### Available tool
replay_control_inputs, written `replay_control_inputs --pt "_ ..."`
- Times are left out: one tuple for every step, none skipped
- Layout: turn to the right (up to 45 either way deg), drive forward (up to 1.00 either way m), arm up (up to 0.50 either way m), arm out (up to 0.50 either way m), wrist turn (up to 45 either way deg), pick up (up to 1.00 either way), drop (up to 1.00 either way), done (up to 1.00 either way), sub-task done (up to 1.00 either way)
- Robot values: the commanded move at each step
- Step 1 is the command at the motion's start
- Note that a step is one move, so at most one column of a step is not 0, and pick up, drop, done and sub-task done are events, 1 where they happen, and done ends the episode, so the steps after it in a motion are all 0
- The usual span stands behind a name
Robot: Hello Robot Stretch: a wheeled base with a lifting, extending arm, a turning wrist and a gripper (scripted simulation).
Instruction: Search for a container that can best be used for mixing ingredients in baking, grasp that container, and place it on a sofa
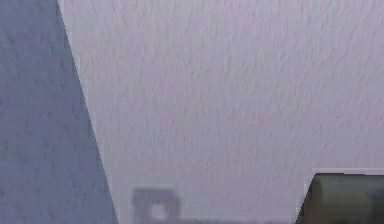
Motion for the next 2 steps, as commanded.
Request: replay_control_inputs --pt "0.0 0.00 0.00 0.00 33.0 0.00 0.00 0.00 0.00" --pt "0.0 0.00 -0.36 0.00 0.0 0.00 0.00 0.00 0.00"
